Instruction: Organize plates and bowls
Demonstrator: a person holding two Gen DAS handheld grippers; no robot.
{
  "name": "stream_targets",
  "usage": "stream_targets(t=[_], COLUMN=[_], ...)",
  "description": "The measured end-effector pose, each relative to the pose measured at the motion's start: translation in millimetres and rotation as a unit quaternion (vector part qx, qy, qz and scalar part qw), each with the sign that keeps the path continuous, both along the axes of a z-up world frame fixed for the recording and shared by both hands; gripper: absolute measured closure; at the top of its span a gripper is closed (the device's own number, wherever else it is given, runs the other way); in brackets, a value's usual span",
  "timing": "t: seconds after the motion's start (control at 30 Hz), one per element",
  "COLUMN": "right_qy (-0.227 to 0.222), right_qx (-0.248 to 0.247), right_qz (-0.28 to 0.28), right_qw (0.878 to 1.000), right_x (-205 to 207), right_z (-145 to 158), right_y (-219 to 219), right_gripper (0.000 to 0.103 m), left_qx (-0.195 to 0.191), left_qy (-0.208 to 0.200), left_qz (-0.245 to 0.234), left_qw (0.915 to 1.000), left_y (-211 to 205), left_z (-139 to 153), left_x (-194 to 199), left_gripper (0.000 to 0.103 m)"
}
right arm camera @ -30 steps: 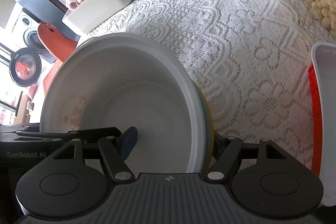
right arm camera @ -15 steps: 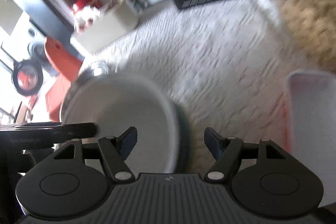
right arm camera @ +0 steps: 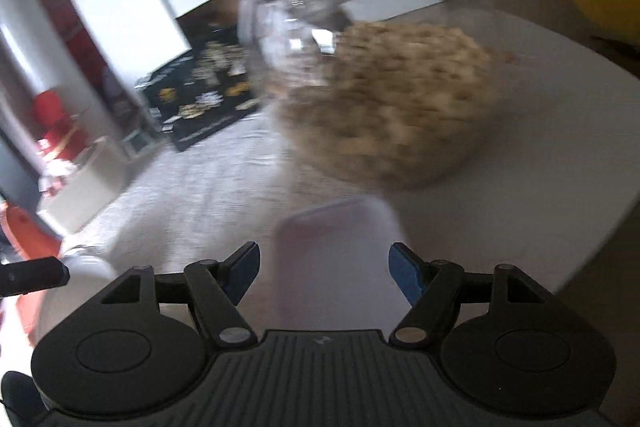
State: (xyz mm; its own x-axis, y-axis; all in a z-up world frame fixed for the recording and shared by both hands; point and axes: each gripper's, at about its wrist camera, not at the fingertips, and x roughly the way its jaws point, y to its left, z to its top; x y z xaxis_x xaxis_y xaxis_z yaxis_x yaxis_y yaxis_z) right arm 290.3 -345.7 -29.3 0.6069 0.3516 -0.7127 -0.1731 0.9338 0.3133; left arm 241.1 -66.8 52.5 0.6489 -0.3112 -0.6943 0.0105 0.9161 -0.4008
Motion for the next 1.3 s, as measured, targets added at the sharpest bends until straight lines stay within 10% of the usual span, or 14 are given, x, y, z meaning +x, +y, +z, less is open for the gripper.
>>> stream_targets(t=[0.3, 0.53, 1.3], right_qy=[0.061, 0.129, 0.04], right_qx=[0.004, 0.056, 0.097], right_qz=[-0.028, -0.032, 0.051], right_qw=[0.998, 0.99, 0.993], right_x=[23.3, 37.0, 99.5], right_z=[-47.4, -85.2, -49.4], right_y=[-30.5, -39.8, 74.1], right_gripper=[0.033, 0.058, 0.057], left_qx=[0.095, 0.151, 0.058], left_qy=[0.084, 0.112, 0.16], left_qz=[-0.084, -0.111, -0.01], left_qw=[0.9884, 0.9759, 0.9854], left_y=[-94.0, -122.5, -6.8], left_z=[-62.0, -91.9, -66.2], left_x=[66.5, 85.9, 127.3], left_gripper=[0.065, 0.07, 0.065])
